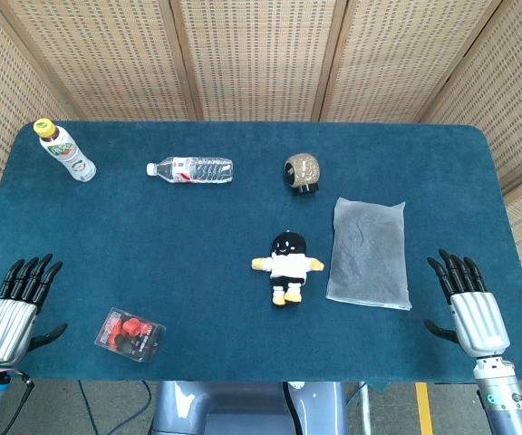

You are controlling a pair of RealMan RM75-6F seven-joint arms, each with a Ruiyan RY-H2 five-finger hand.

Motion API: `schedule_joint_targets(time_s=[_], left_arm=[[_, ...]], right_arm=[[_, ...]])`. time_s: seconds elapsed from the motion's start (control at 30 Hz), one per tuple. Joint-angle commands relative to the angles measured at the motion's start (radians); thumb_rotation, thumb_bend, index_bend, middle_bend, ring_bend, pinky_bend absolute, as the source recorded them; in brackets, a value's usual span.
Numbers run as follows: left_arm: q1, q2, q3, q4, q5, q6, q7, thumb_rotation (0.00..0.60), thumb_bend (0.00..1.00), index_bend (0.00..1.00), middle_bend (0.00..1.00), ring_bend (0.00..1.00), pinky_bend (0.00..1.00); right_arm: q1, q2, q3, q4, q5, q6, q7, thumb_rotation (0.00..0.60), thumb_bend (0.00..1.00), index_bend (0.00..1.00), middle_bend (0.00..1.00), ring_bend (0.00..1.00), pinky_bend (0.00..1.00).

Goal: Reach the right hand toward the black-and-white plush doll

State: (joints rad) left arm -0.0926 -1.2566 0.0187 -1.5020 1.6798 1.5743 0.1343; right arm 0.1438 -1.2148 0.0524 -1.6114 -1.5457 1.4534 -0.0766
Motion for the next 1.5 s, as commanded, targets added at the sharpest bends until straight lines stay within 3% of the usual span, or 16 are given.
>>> schedule_joint_targets(time_s=[0.03,0.93,1.2,1.5], left_arm=[[-0.004,0.013,0.01,-0.013,0.004,-0.017,-0.007,0.6,0.06,0.0,0.0,0.0,0.0],[-0.003,0.035,0.009,-0.051,-0.013,-0.031,0.008,0.6,0.06,0.0,0.0,0.0,0.0],[-0.003,0.025,0.009,-0.051,-0.011,-0.033,0.026,0.6,0.06,0.0,0.0,0.0,0.0],[-0.002,0.021,0.008,-0.048,-0.012,-0.033,0.035,0.6,0.06,0.0,0.0,0.0,0.0]], right_arm=[[0.0,0.001,0.001,0.001,0.002,-0.001,0.003,0.6,0.21,0.1,0.0,0.0,0.02],[0.004,0.012,0.0,-0.019,0.003,-0.015,0.018,0.6,0.21,0.15,0.0,0.0,0.02],[0.049,-0.004,0.029,-0.082,0.022,-0.065,0.005,0.6,0.21,0.25,0.0,0.0,0.02],[0.169,-0.075,0.113,-0.173,0.15,-0.206,-0.176,0.6,0.21,0.29,0.0,0.0,0.03]])
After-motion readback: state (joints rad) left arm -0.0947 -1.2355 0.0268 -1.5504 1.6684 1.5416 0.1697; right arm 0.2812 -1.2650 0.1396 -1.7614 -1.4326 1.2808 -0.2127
